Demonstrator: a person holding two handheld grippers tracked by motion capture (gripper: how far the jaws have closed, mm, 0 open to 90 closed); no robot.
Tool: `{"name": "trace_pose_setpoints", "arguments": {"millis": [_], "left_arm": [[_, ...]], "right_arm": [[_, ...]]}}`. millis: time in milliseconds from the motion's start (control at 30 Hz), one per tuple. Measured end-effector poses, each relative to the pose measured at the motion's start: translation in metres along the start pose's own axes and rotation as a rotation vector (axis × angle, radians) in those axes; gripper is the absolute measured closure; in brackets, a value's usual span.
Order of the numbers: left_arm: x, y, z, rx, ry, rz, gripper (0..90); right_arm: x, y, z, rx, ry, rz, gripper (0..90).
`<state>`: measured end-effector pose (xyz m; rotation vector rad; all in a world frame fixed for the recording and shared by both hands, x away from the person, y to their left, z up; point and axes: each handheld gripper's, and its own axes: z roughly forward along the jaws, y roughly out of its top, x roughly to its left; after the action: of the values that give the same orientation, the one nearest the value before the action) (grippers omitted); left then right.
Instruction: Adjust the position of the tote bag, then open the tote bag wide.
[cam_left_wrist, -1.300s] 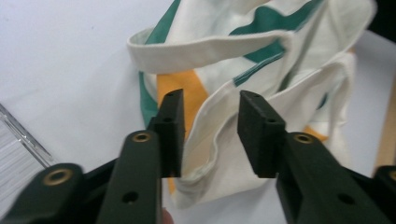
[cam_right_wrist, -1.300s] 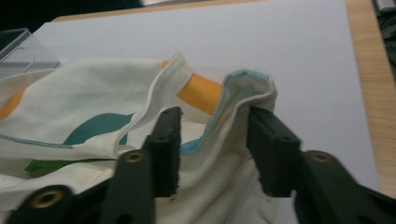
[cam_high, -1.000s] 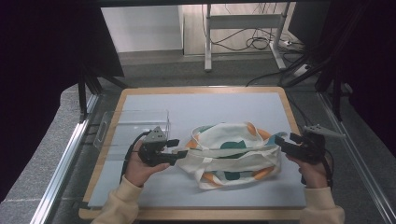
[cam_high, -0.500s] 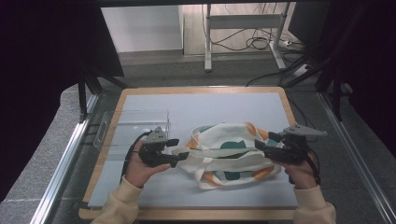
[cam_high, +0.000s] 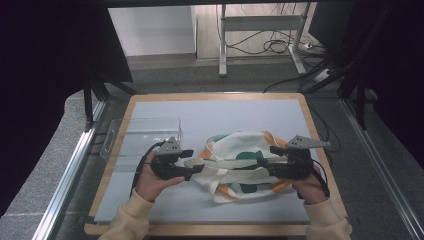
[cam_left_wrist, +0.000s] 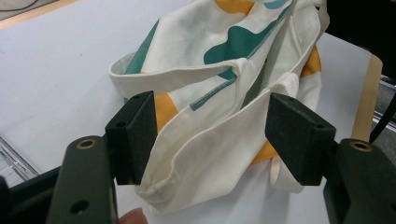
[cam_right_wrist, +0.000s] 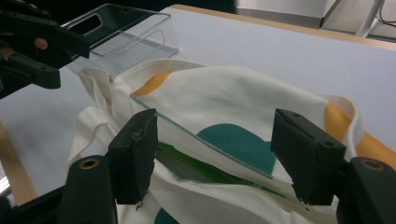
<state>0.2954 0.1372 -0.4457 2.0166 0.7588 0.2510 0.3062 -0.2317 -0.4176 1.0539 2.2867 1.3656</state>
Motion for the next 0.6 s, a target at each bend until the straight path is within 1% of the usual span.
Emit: {"name": "trace_pose_setpoints", "arguments": {"millis": [133, 267, 400, 500, 600], "left_arm": [[-0.001, 0.002, 0.000, -0.011, -0.004, 0.000, 34.4], [0.000, 0.005, -0.001, -0.023, -0.010, -0.007, 34.2], [-0.002, 0.011, 0.000, -0.024, -0.015, 0.007, 33.9], [-0.003, 0.015, 0.004, -0.016, -0.022, 0.019, 33.8], [-0.003, 0.019, 0.007, -0.016, -0.032, 0.020, 33.9]], "right_arm": [[0.004, 0.000, 0.002, 0.001, 0.018, -0.015, 32.1], [0.006, 0.000, 0.003, 0.005, 0.026, -0.018, 32.1], [0.007, 0.000, 0.002, 0.006, 0.027, -0.019, 32.1], [0.007, -0.001, 0.002, 0.009, 0.030, -0.019, 32.1], [0.007, -0.002, 0.002, 0.013, 0.032, -0.018, 32.1]]}}
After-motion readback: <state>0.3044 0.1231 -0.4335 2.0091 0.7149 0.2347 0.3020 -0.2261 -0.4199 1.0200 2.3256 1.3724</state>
